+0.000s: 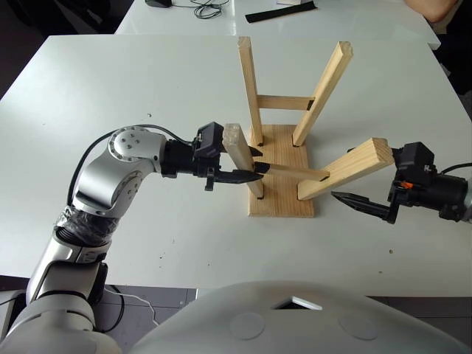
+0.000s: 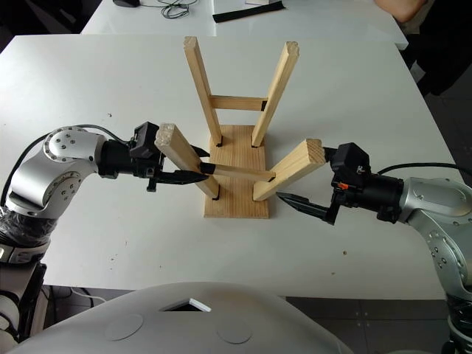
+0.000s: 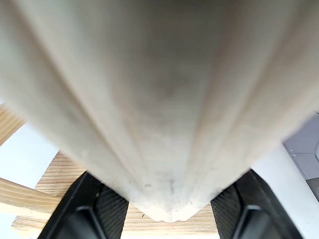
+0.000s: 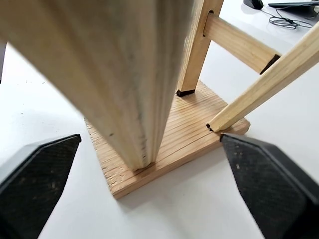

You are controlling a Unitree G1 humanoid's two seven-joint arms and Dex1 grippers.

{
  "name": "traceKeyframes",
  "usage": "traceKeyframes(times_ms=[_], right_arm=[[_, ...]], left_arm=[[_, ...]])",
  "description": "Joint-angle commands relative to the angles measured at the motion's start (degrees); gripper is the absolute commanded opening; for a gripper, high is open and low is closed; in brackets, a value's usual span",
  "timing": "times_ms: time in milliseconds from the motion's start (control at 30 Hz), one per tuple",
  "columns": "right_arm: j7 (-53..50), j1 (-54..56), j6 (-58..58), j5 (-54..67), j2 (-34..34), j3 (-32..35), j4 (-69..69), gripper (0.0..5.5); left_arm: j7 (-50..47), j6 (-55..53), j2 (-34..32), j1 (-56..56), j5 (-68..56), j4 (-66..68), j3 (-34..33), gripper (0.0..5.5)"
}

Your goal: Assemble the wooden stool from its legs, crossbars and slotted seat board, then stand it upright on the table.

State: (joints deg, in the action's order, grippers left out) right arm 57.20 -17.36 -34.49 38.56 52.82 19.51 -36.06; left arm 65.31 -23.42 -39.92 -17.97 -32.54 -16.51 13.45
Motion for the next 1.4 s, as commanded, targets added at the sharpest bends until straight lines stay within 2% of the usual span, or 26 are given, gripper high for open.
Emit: traceKeyframes(times_ms=[33, 200, 367, 500, 633, 733, 900, 1133, 1267, 1400], right_arm=[[1.83, -4.83, 0.18, -0.23, 0.94, 4.32, -1.74, 5.16], [0.1, -10.56, -2.65, 7.04, -2.27, 7.66, -10.5, 5.16], [-4.61, -13.53, -4.57, 15.57, -4.06, 7.71, -18.75, 4.38], [-16.59, -7.23, -4.75, 20.2, -6.31, 3.28, -22.37, 4.33], [-33.06, 4.56, -4.73, 21.54, -11.59, -4.31, -22.65, 4.33], [-42.47, 10.79, -5.07, 19.74, -16.86, -10.71, -22.07, 4.33], [-50.87, 12.85, -5.04, 13.69, -22.08, -19.77, -22.18, 3.46], [-56.92, 11.32, -2.28, -1.89, -26.27, -26.95, -19.93, 3.46], [-56.67, 10.26, -0.55, -8.17, -27.5, -30.17, -18.95, 3.46], [-55.59, 6.63, 1.26, -16.16, -27.6, -36.56, -12.1, 3.46]], left_arm=[[-5.6, -0.45, 0.64, 5.73, 5.21, -0.56, 0.94, 2.04], [-10.04, -0.55, 2.64, 8.54, 5.88, -3.69, 2.19, 2.04], [-11.56, -2.18, 3.36, 6.75, 5.68, -3.48, 2.41, 2.04], [-9.81, -3.11, 1.71, 4.11, 7.14, -1.77, 3.55, 2.04], [-8.6, -3.02, 1.0, 2.1, 8.58, 0.18, 4.88, 2.04], [-8.62, -3.09, 1.12, 1.44, 8.65, 0.6, 5.39, 2.04], [-8.15, -3.28, 0.99, 0.62, 8.19, 0.61, 6.03, 2.04], [-7.42, -3.32, 0.65, -0.02, 7.79, 0.8, 6.12, 2.04], [-6.75, -3.6, 0.64, -0.99, 7.72, 1.01, 6.5, 2.04], [-6.17, -4.17, 1.02, -2.61, 7.67, 1.26, 7.25, 2.04]])
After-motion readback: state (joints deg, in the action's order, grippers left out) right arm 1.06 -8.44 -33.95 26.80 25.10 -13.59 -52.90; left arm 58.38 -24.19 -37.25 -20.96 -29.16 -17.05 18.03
